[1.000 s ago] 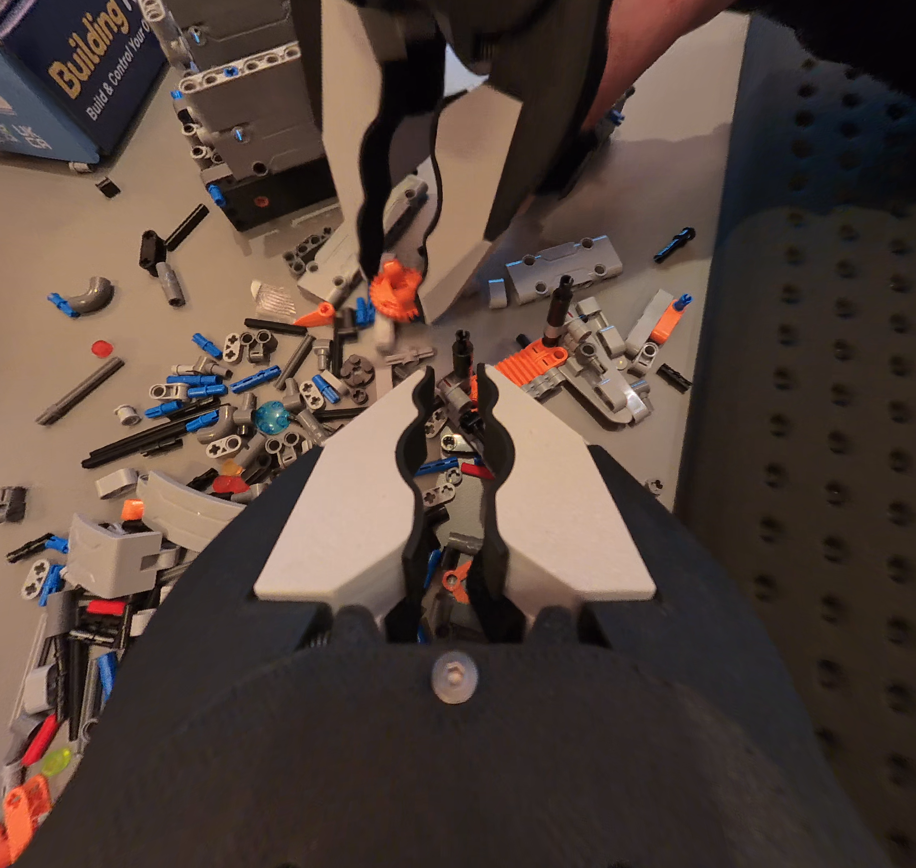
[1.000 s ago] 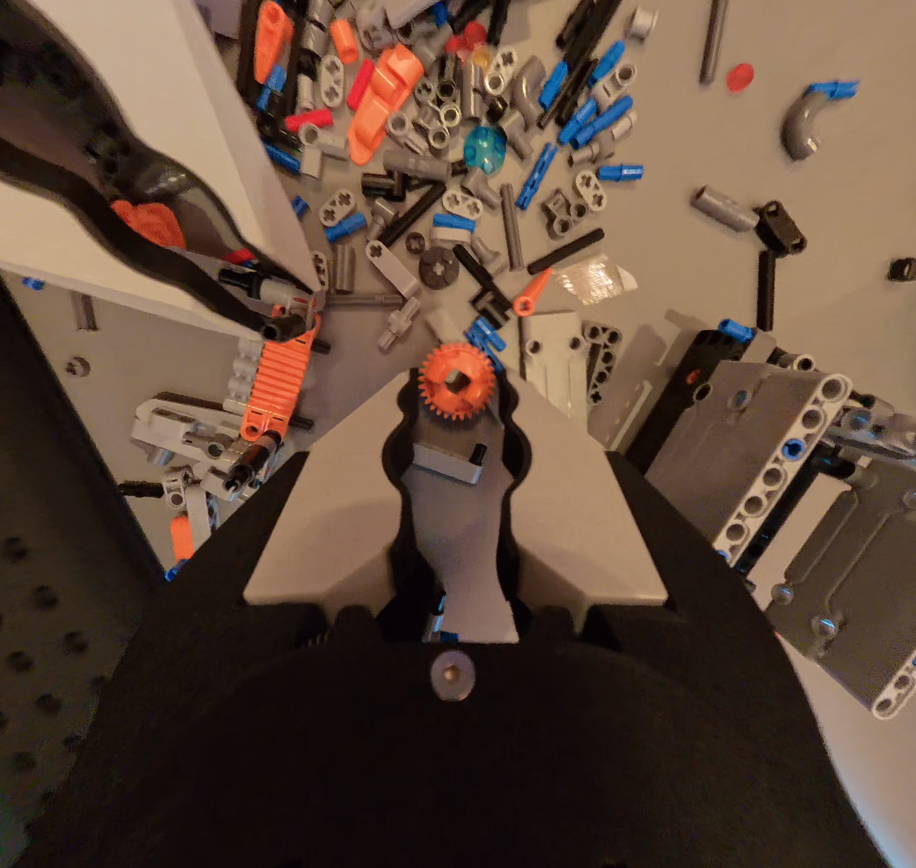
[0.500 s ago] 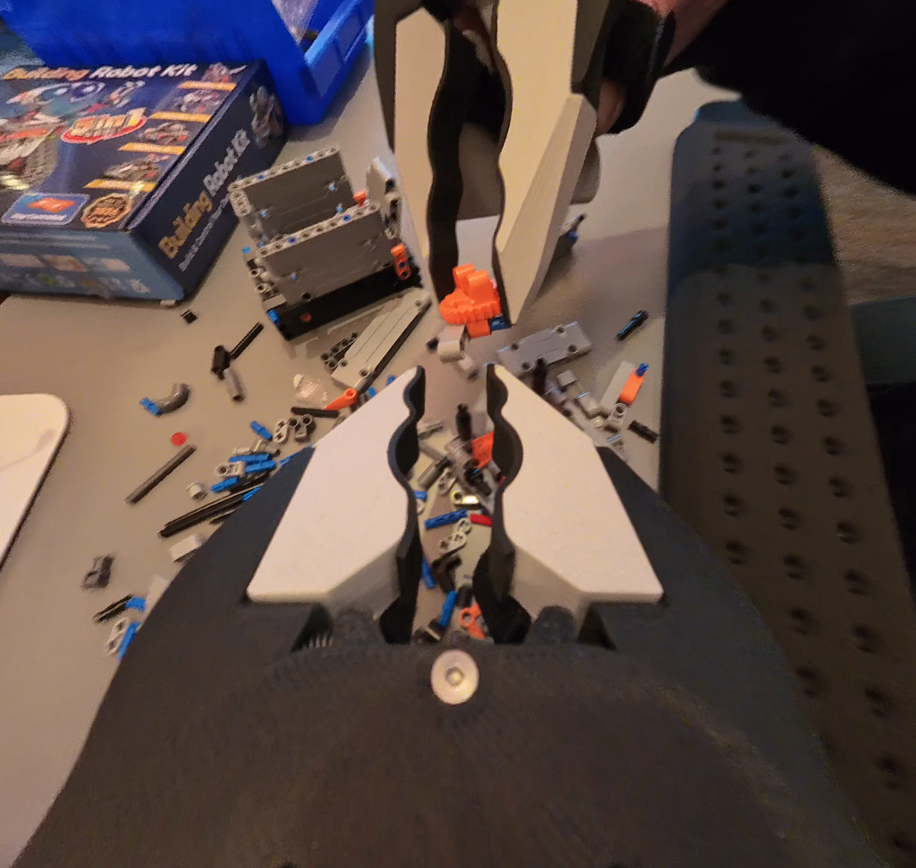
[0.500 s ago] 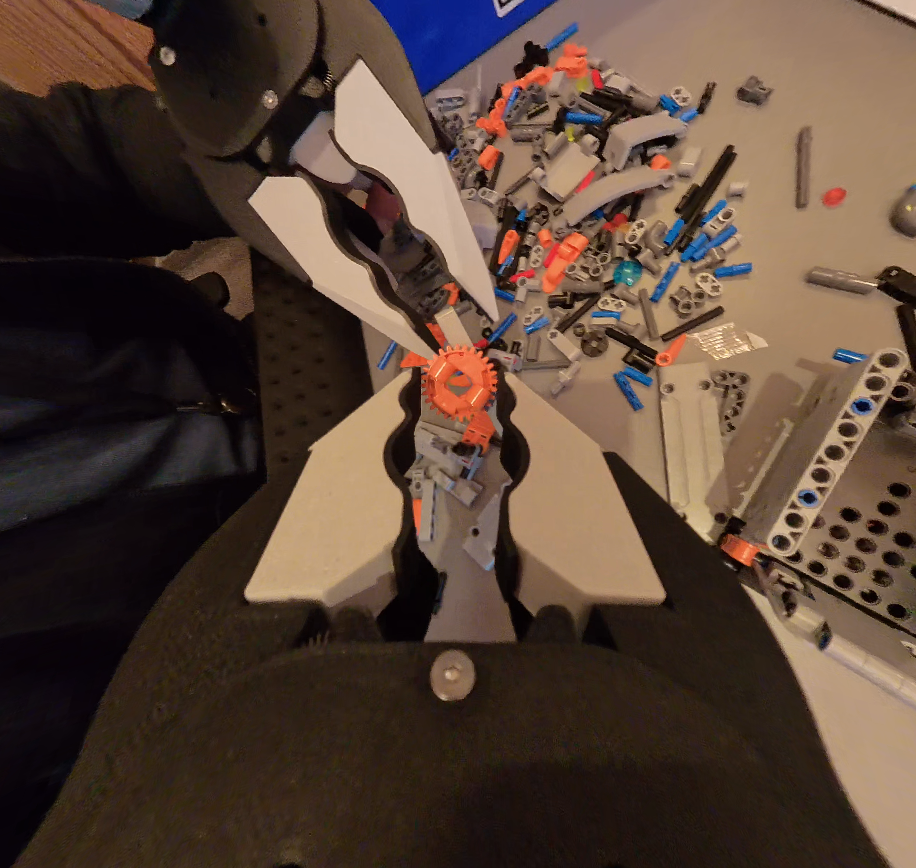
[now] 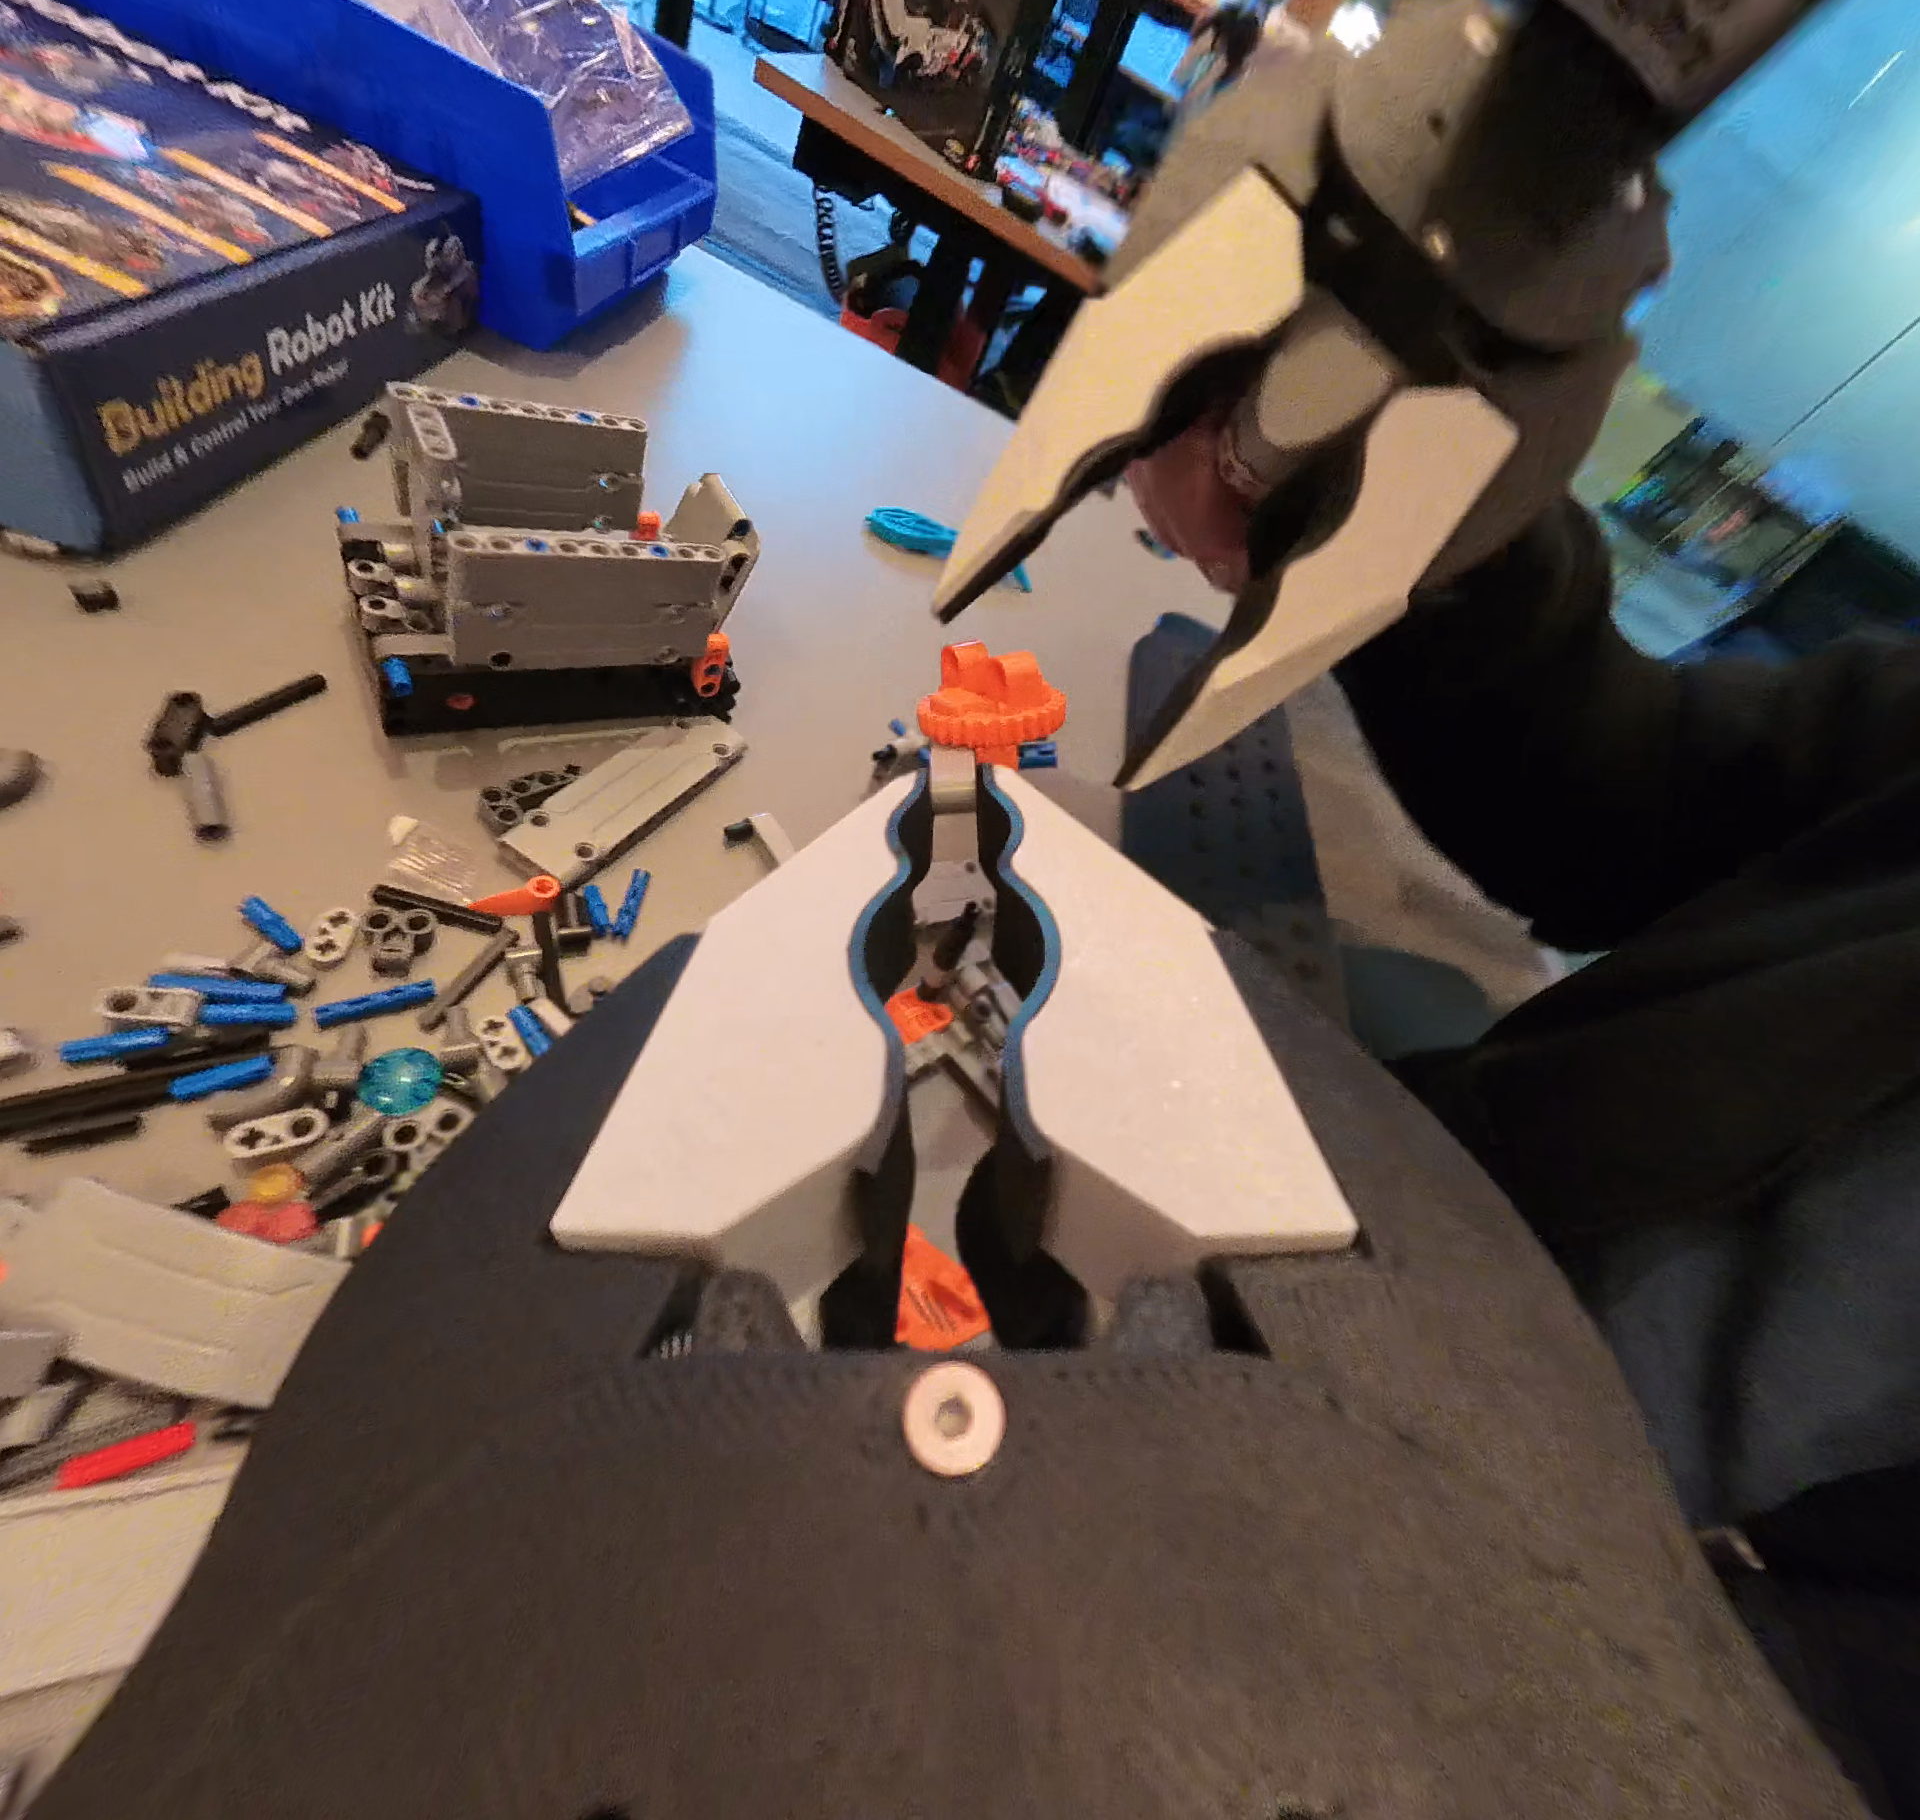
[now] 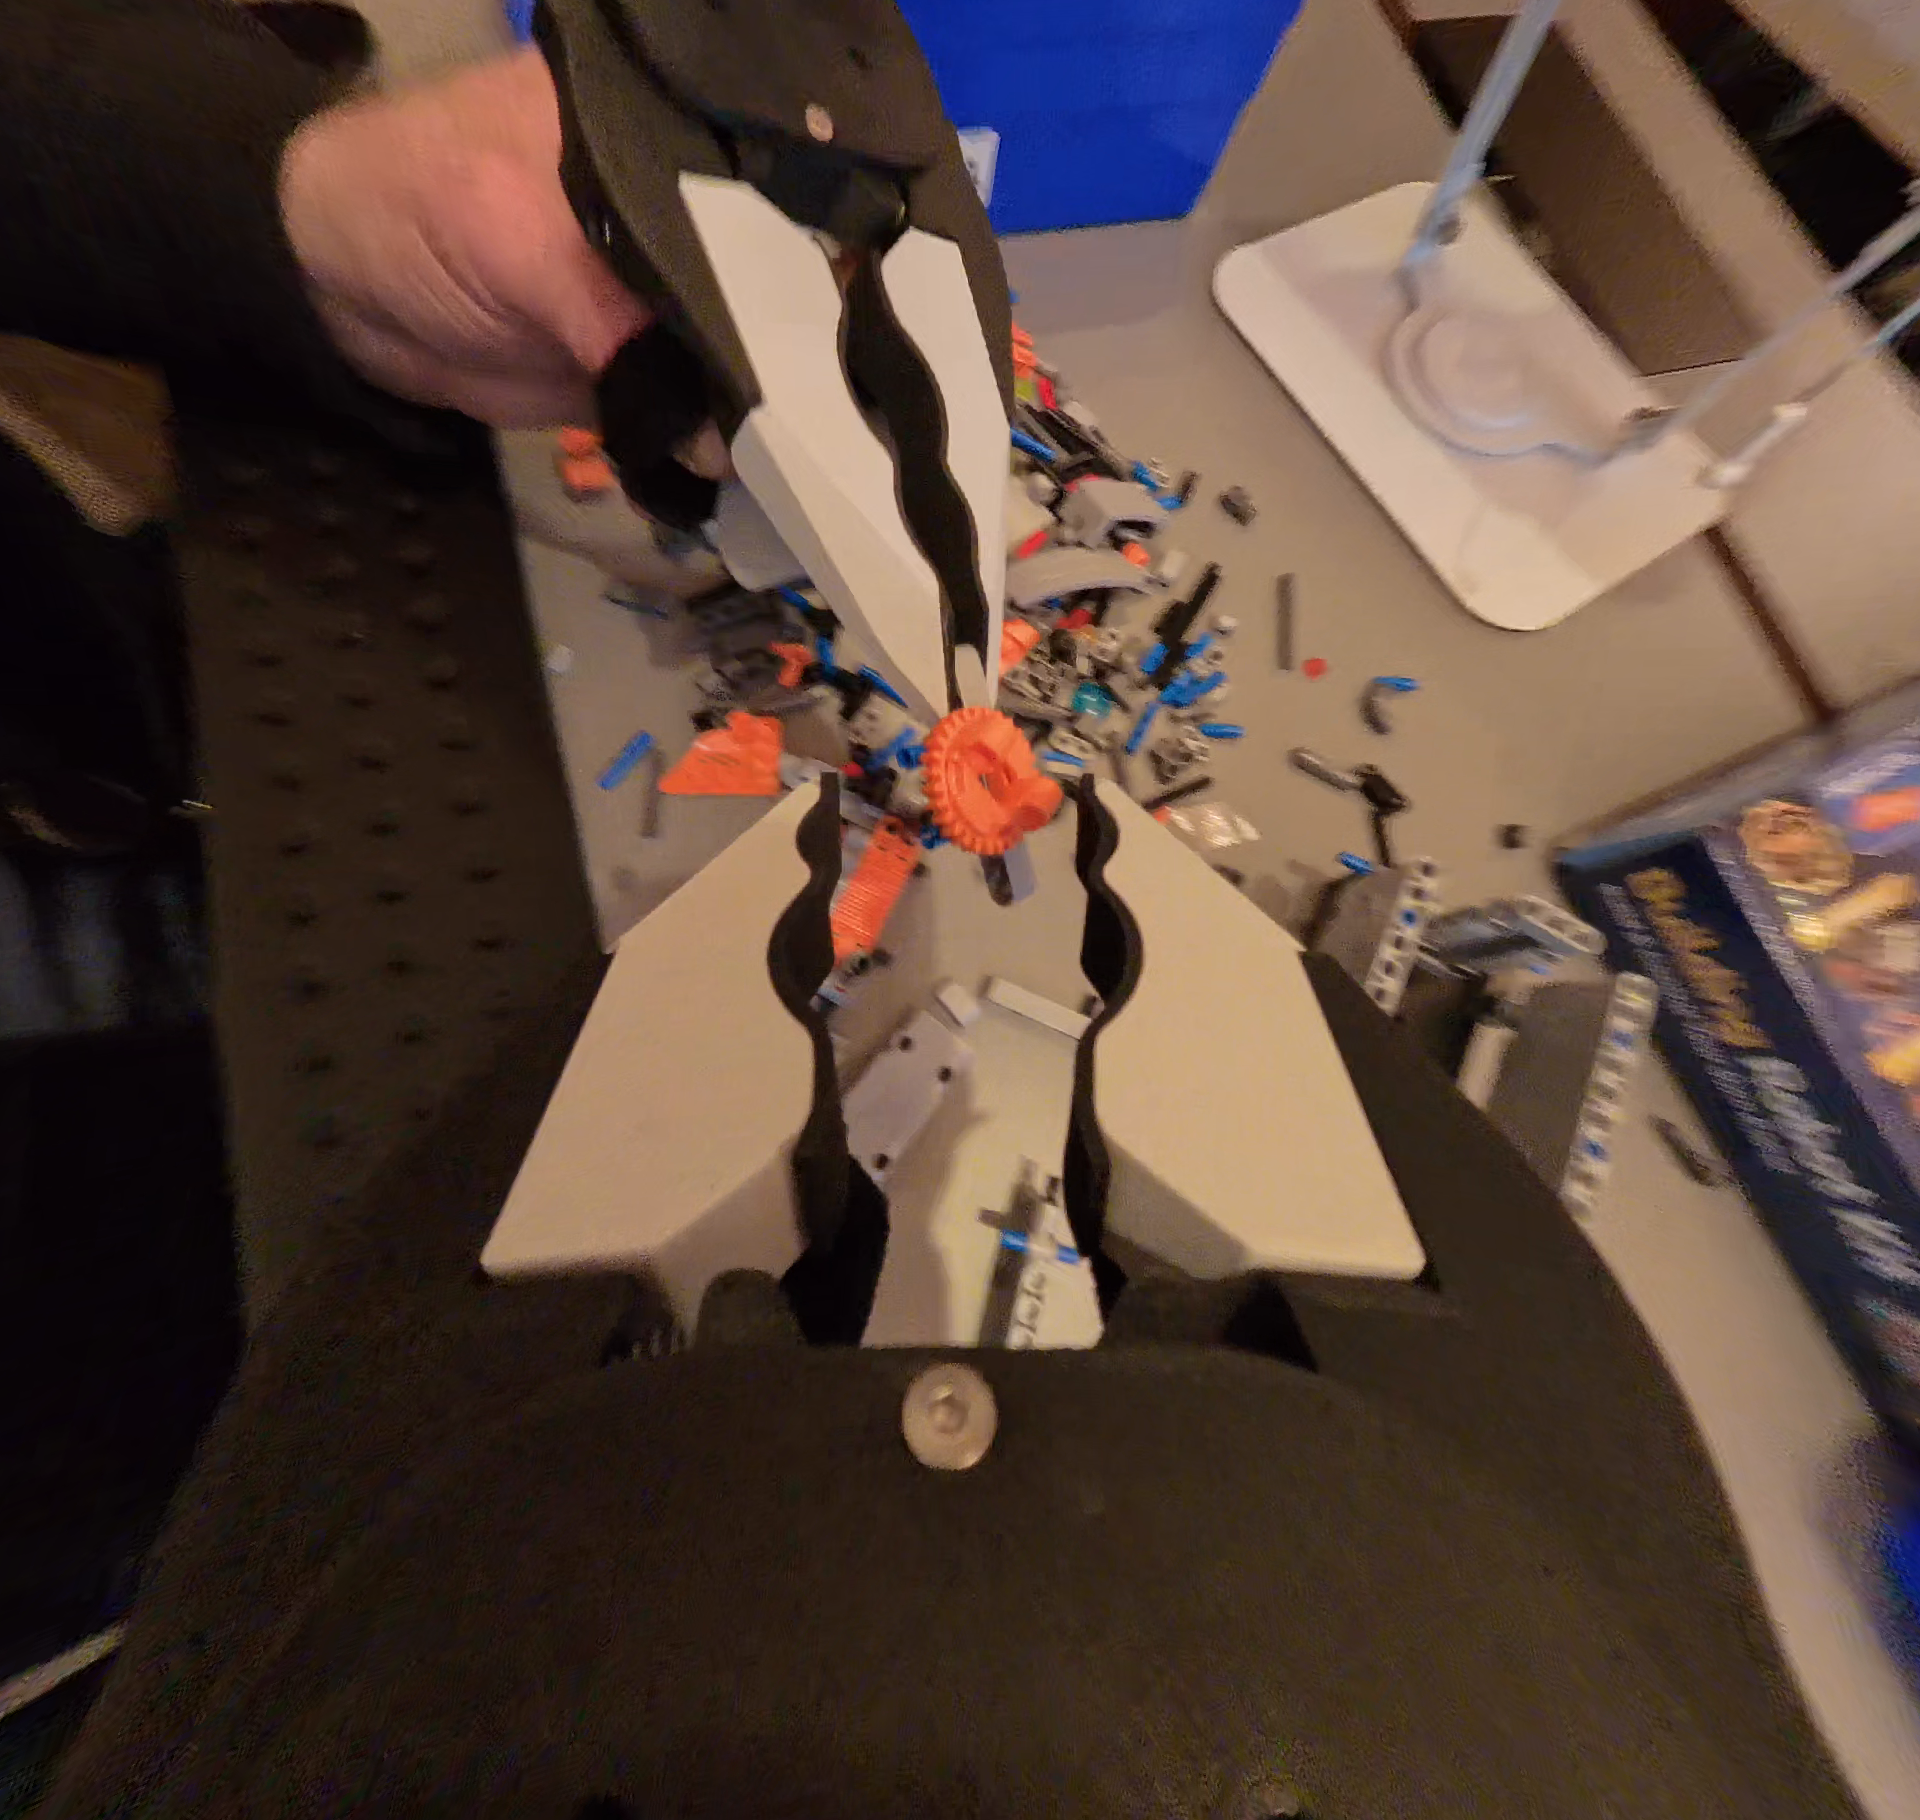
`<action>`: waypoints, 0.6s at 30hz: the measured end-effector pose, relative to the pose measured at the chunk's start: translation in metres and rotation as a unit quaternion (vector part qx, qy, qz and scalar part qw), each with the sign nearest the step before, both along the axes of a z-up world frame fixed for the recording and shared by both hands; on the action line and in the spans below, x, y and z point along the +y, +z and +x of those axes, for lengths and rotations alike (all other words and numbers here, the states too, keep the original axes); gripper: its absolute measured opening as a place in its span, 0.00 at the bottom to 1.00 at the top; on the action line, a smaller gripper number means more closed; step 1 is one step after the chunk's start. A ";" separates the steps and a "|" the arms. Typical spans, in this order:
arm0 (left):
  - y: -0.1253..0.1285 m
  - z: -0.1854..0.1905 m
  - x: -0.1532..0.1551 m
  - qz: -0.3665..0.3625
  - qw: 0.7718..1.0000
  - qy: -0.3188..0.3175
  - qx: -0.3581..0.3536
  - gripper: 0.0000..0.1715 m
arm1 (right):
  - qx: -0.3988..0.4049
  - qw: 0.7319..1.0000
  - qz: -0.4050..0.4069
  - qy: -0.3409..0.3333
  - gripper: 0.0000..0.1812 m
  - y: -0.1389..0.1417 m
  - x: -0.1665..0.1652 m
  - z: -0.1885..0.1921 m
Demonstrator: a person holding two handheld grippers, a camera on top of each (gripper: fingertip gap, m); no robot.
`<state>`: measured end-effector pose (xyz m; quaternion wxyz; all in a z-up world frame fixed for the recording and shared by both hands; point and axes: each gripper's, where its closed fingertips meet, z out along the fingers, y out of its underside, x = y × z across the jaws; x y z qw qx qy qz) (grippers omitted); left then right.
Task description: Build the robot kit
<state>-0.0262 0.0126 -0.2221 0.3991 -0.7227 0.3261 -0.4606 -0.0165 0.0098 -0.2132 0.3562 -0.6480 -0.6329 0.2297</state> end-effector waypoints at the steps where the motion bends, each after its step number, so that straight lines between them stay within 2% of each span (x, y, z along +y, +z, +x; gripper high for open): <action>1: 0.000 0.000 0.001 -0.015 1.000 0.000 -0.014 0.03 | -0.018 0.999 0.036 -0.015 0.24 -0.002 0.003 0.002; 4: 0.002 0.002 0.000 -0.046 0.998 -0.011 -0.039 0.03 | -0.030 0.992 0.119 -0.018 0.20 -0.003 0.004 -0.001; 6: 0.000 0.004 -0.001 -0.051 0.998 -0.011 -0.034 0.03 | -0.038 0.989 0.145 -0.009 0.10 -0.004 0.003 -0.002; 14: 0.007 0.007 -0.004 -0.059 0.997 -0.037 -0.041 0.03 | -0.004 0.997 0.073 -0.017 0.08 0.003 -0.001 0.002; 18: 0.013 0.008 -0.007 -0.060 0.996 -0.061 -0.040 0.04 | 0.044 0.998 0.012 -0.035 0.07 0.008 -0.004 0.003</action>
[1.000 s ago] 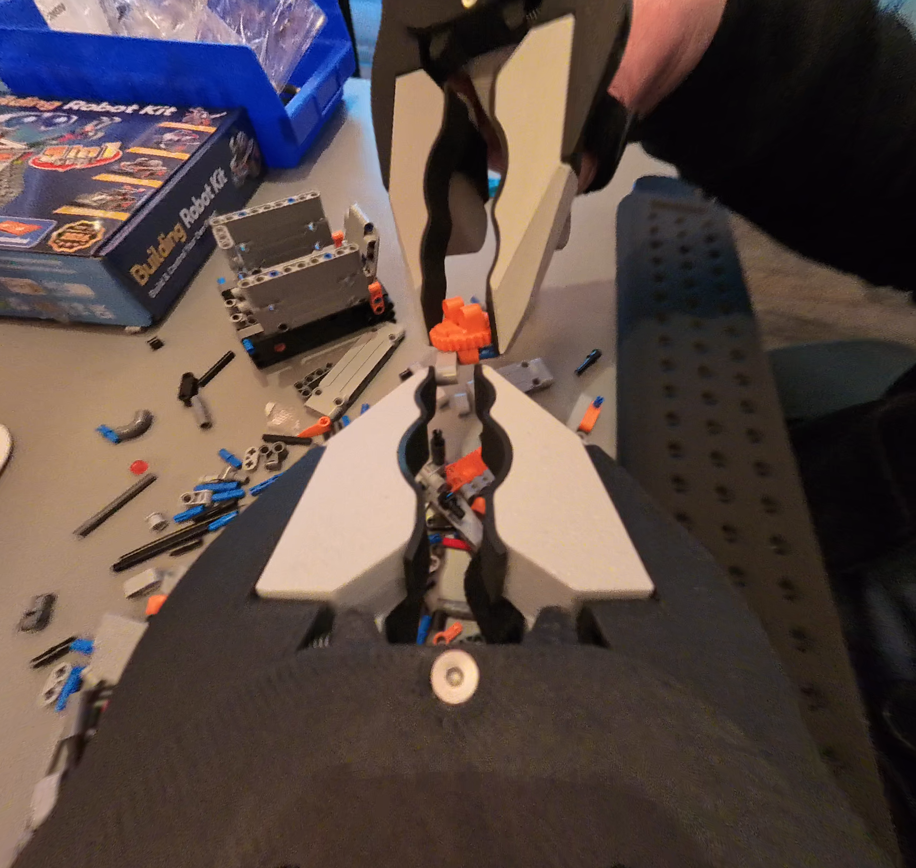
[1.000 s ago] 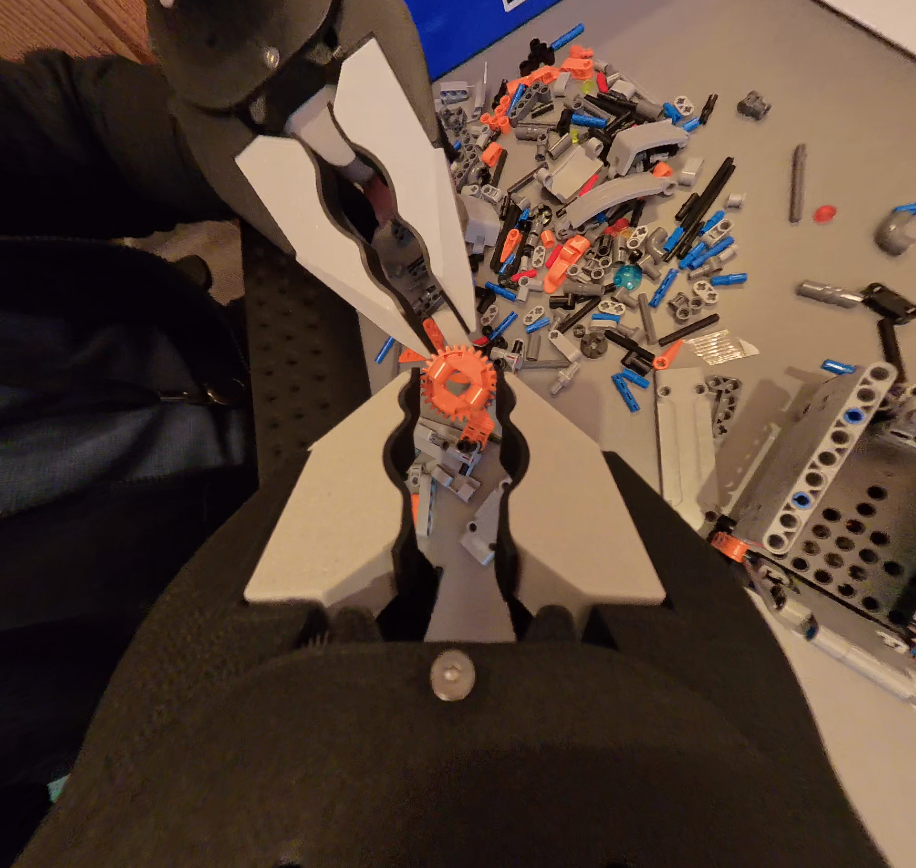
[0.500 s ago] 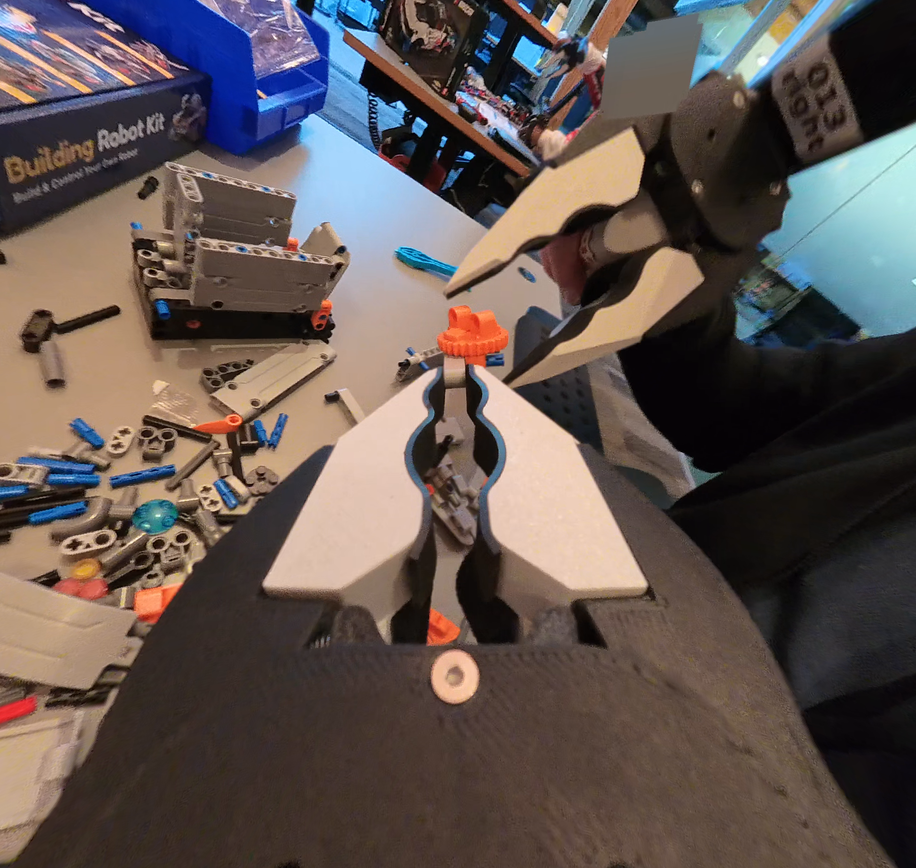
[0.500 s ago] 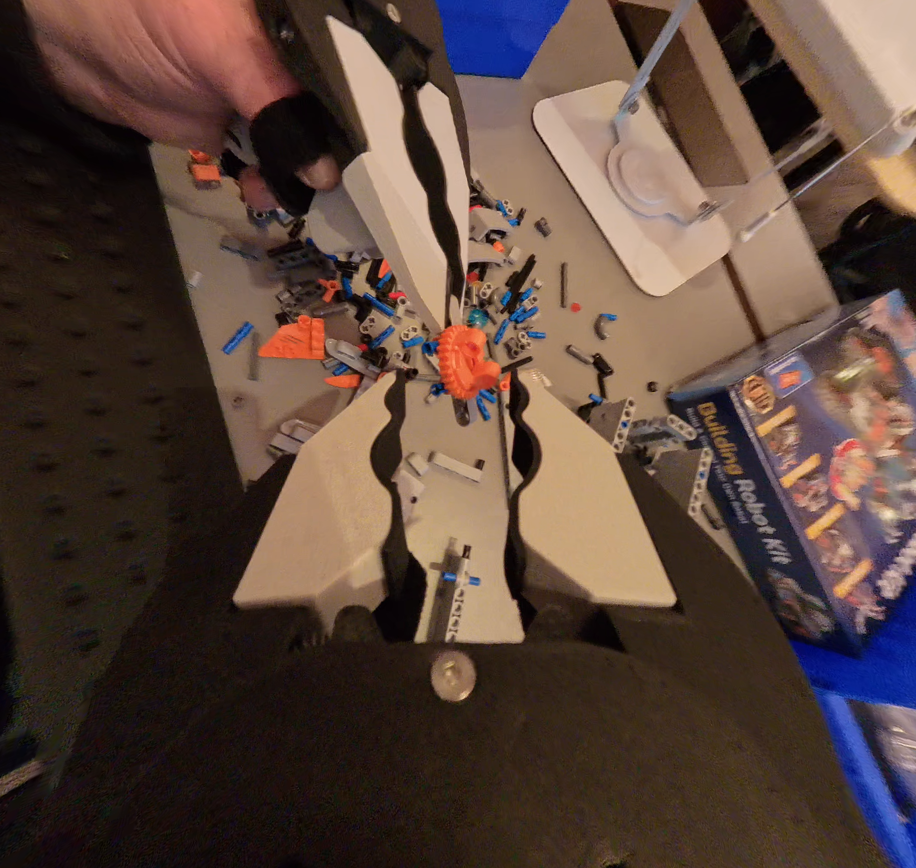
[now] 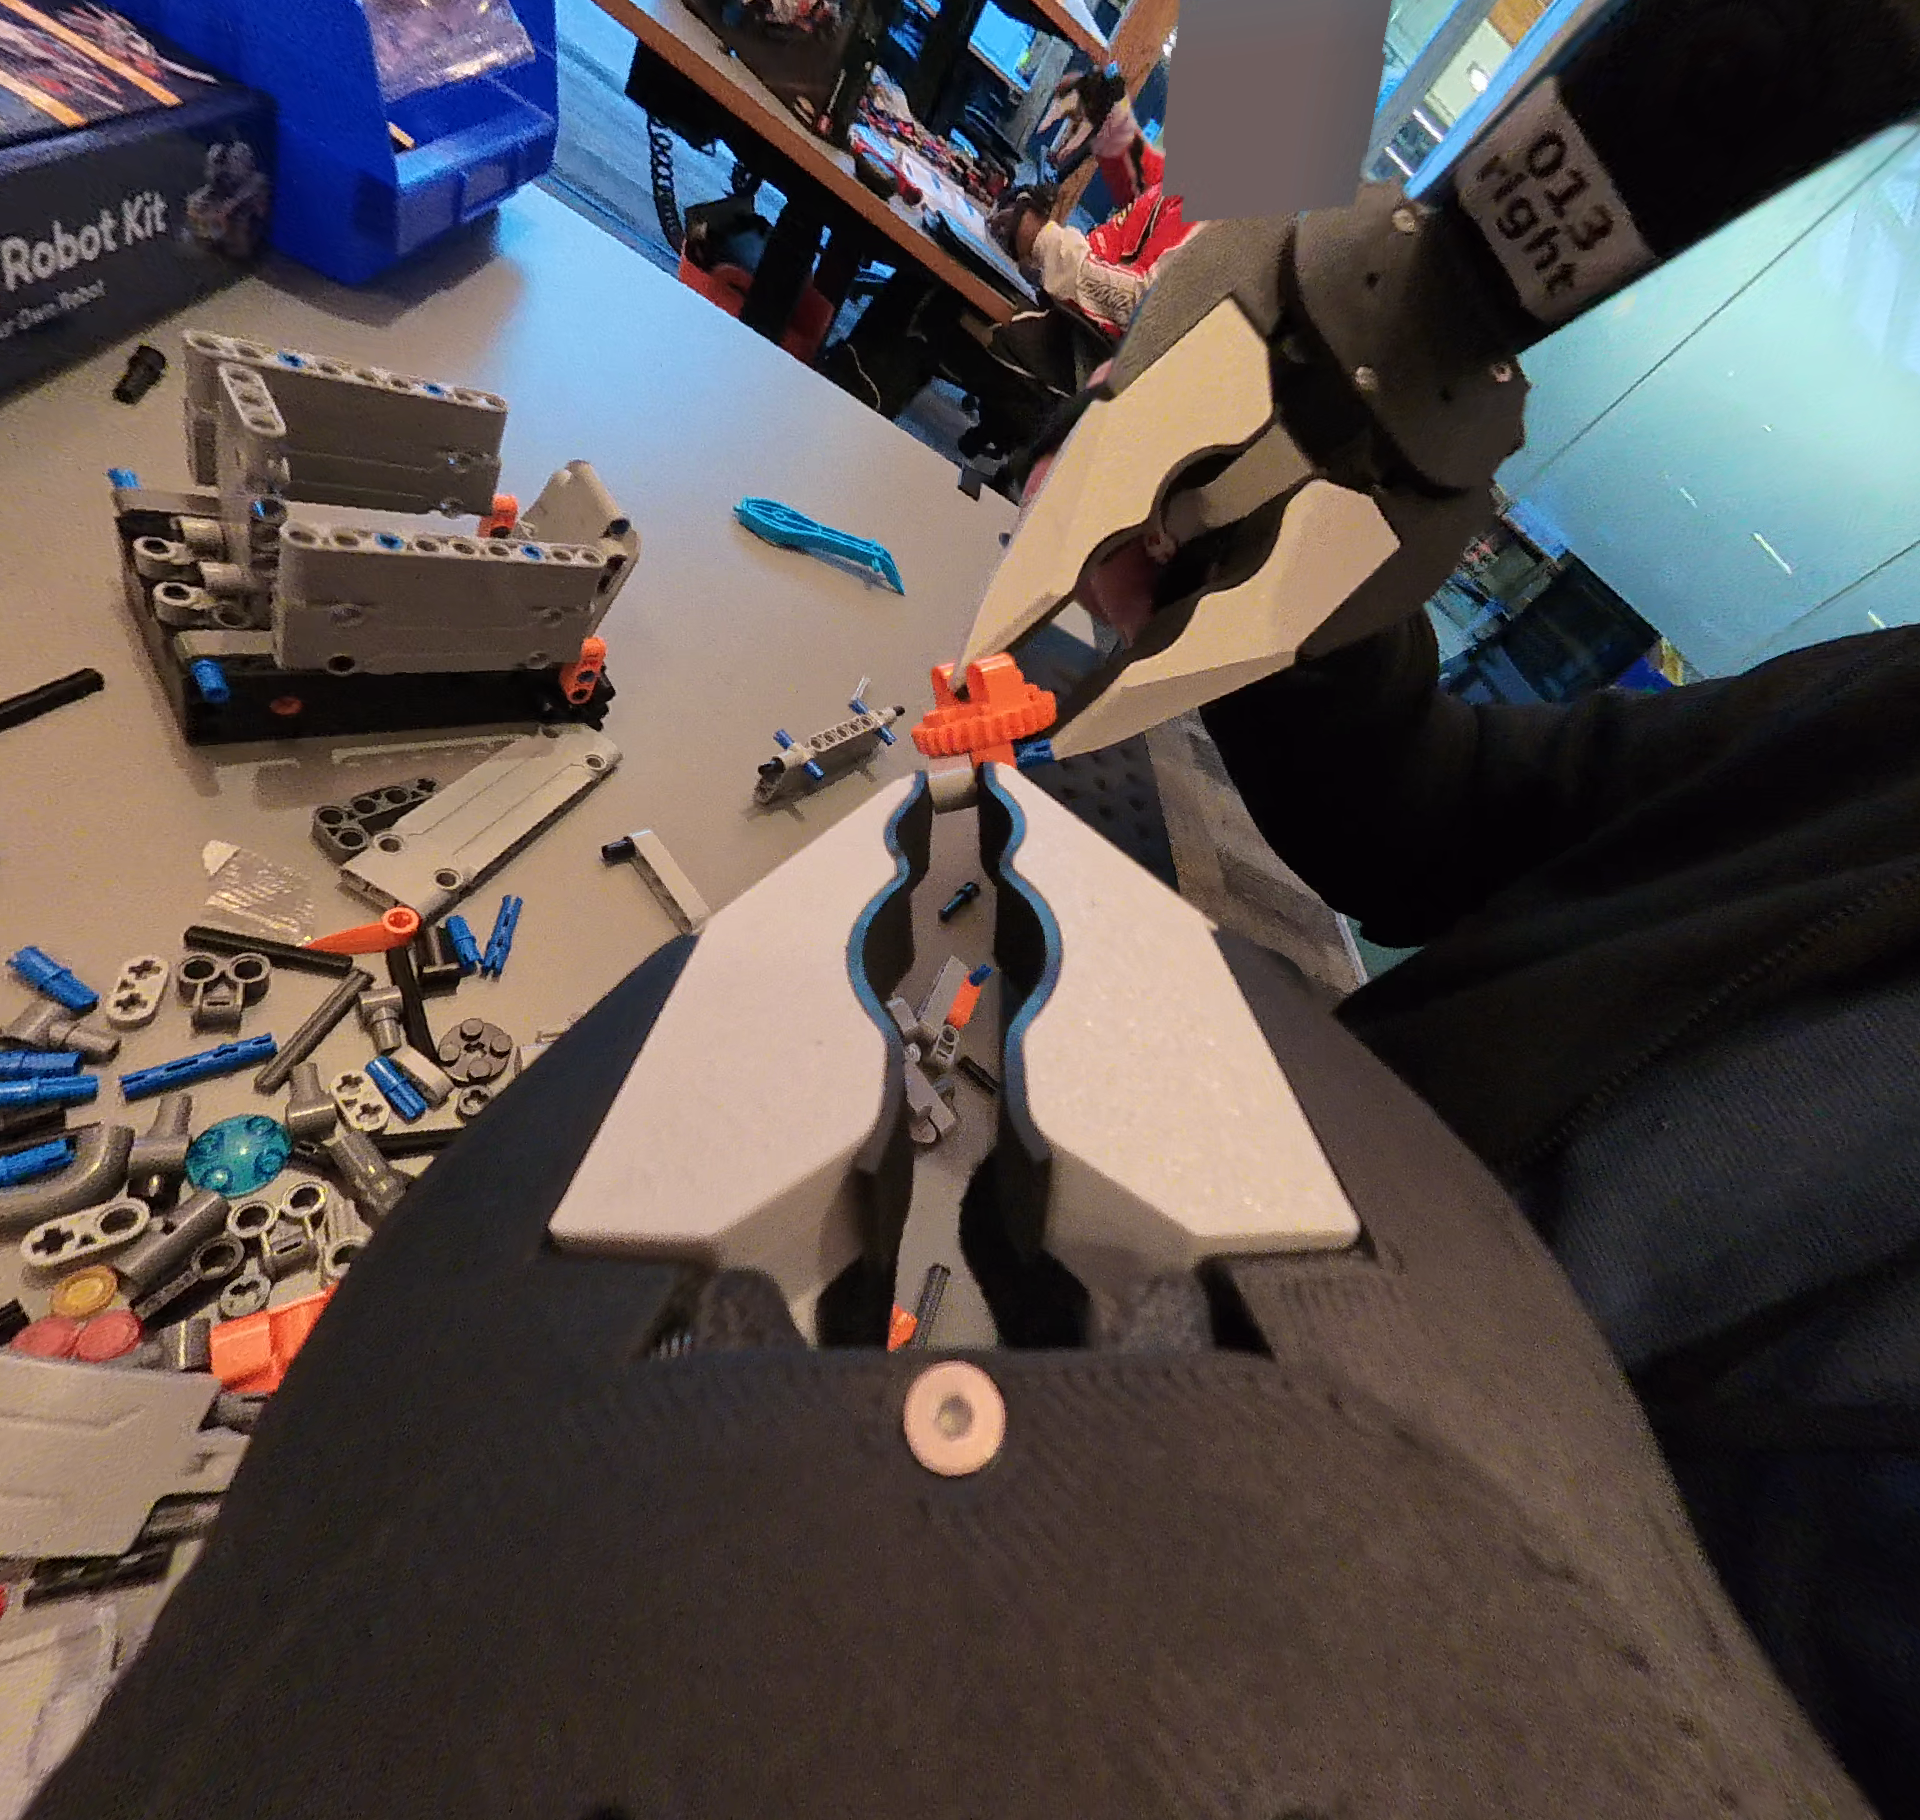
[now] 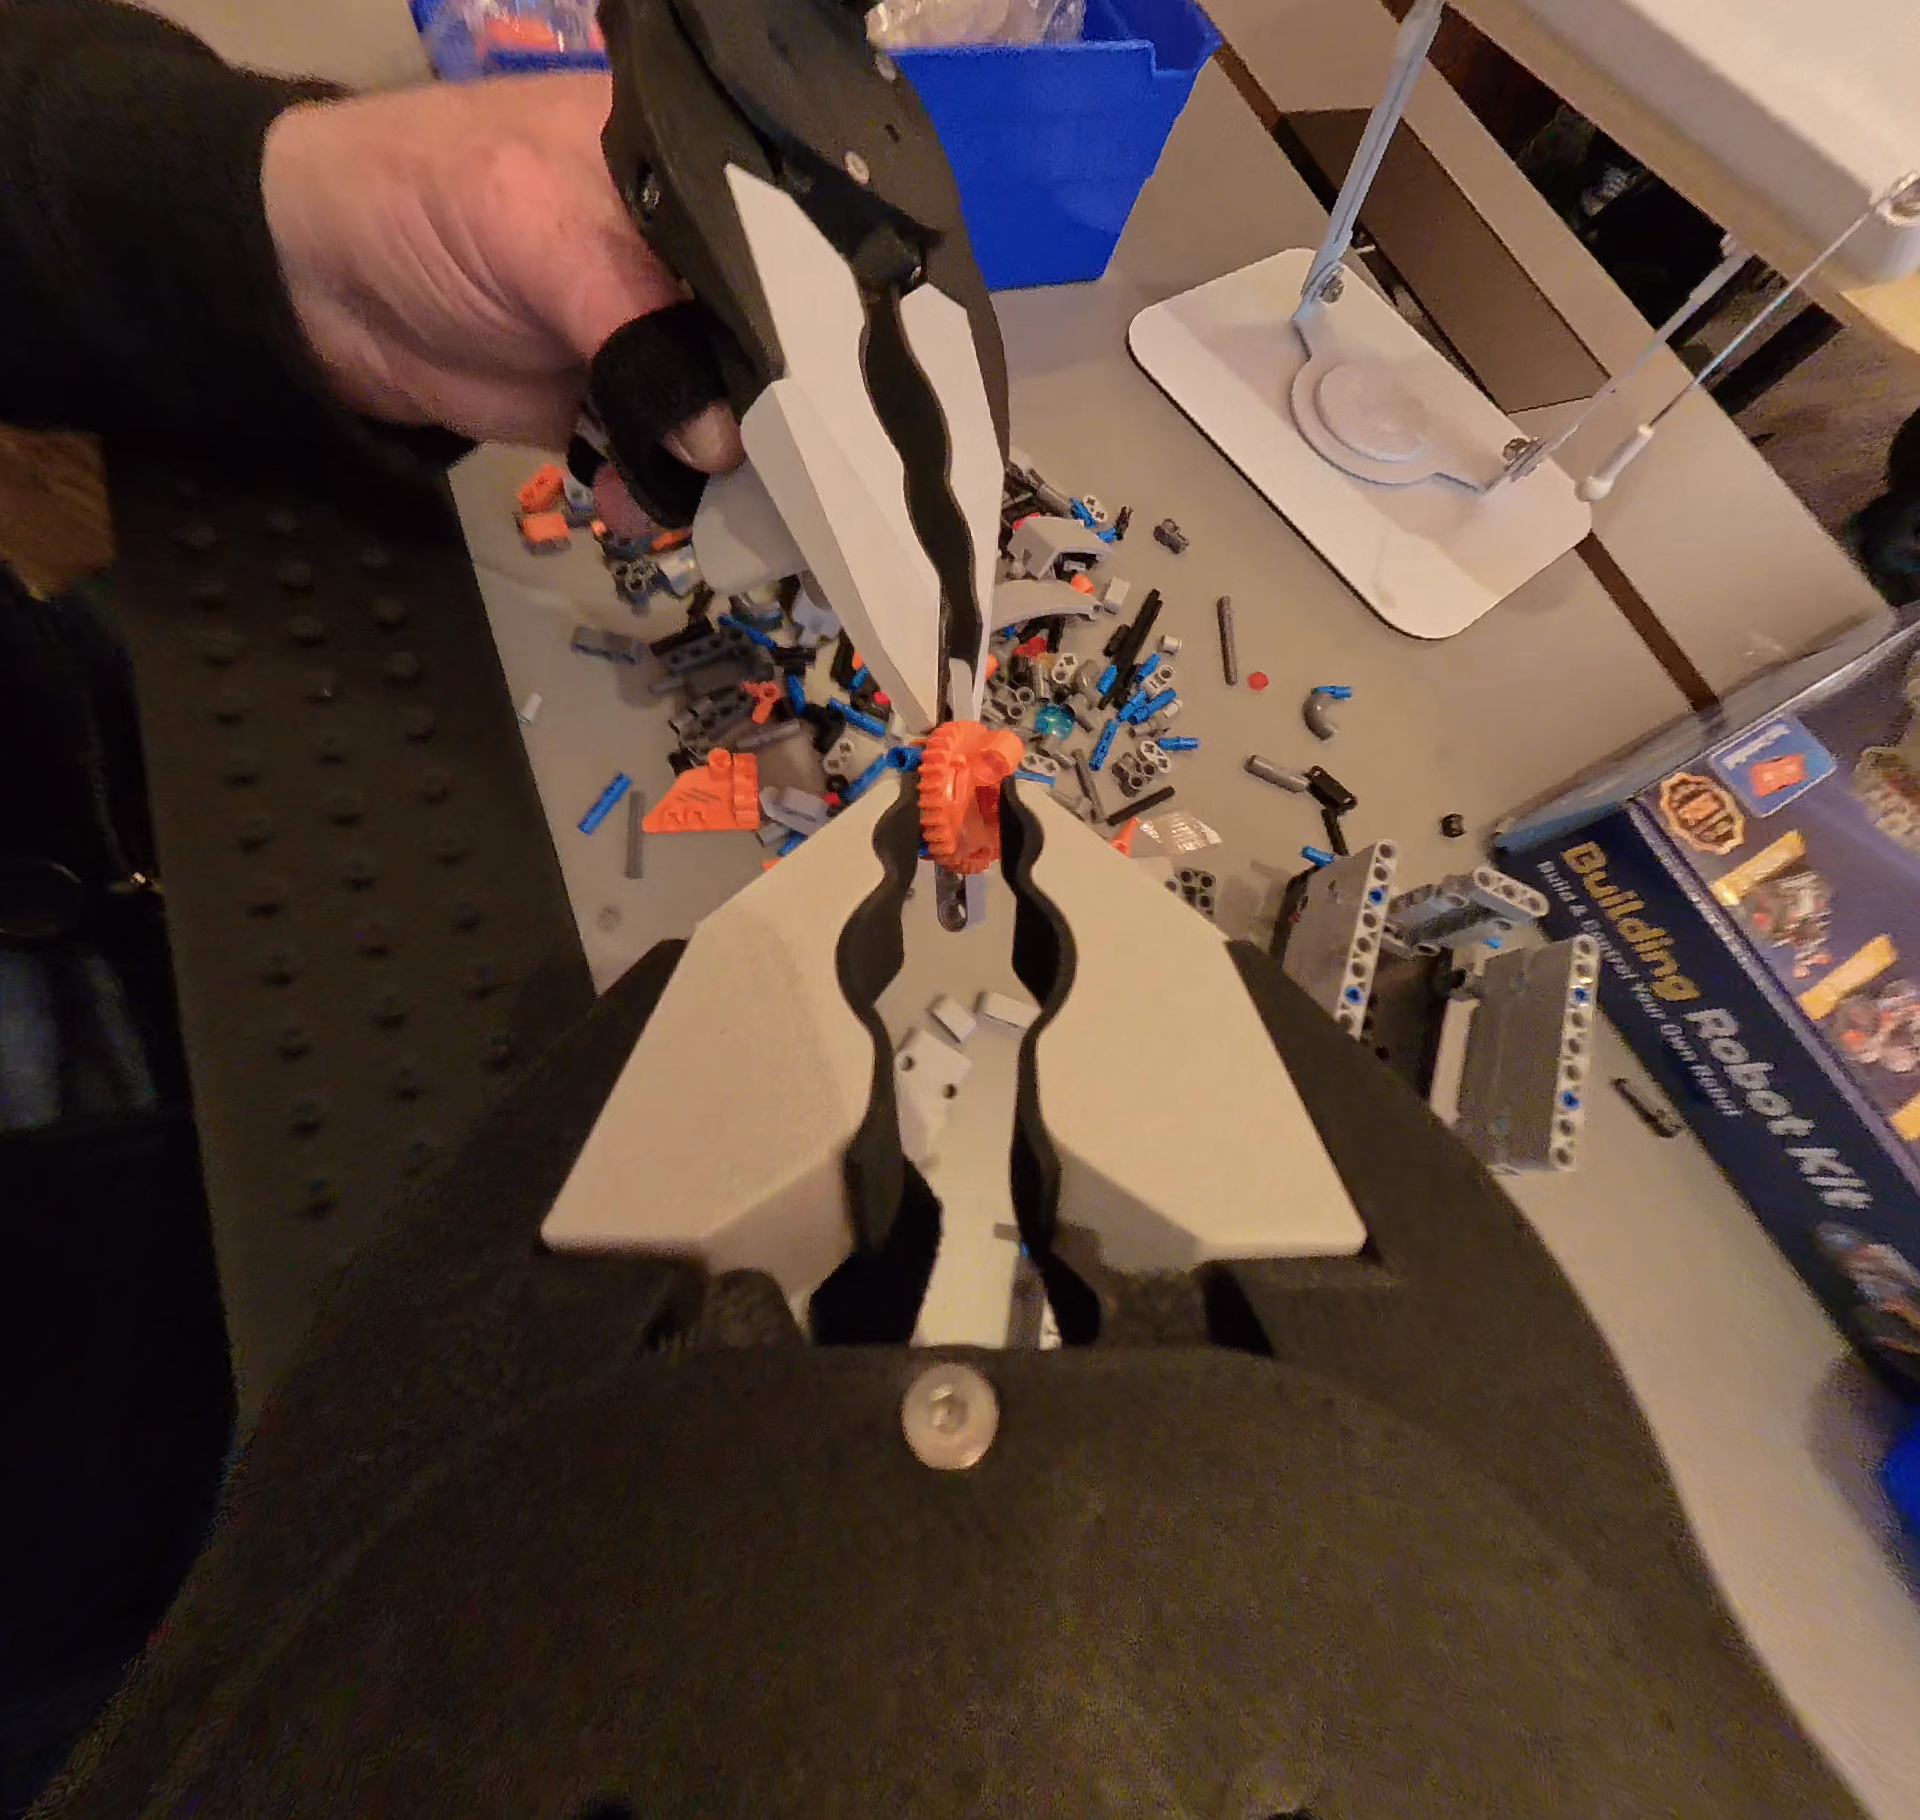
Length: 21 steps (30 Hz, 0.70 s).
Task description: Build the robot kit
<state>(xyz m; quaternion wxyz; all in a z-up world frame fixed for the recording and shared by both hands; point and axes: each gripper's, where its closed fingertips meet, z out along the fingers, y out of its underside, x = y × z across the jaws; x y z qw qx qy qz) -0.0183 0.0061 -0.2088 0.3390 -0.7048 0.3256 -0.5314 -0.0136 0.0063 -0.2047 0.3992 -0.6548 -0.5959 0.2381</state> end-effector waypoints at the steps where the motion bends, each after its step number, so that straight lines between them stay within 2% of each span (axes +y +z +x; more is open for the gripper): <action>1: 0.002 0.000 0.001 0.007 1.000 0.002 -0.001 0.04 | 0.016 1.000 -0.016 -0.004 0.07 0.001 0.000 0.000; 6: 0.008 0.003 -0.004 0.040 0.999 -0.007 0.004 0.07 | 0.079 0.991 -0.110 -0.010 0.04 0.007 -0.001 0.005; 11: 0.003 0.005 -0.009 0.049 0.998 -0.023 0.012 0.08 | 0.085 0.982 -0.166 -0.001 0.04 0.003 -0.003 0.010; 15: 0.003 0.004 -0.012 0.065 0.997 -0.025 0.014 0.08 | 0.076 0.978 -0.192 0.029 0.03 0.002 -0.006 0.012; 21: 0.004 0.005 -0.015 0.127 0.991 -0.006 0.042 0.04 | 0.055 0.975 -0.202 0.073 0.04 0.003 -0.009 0.010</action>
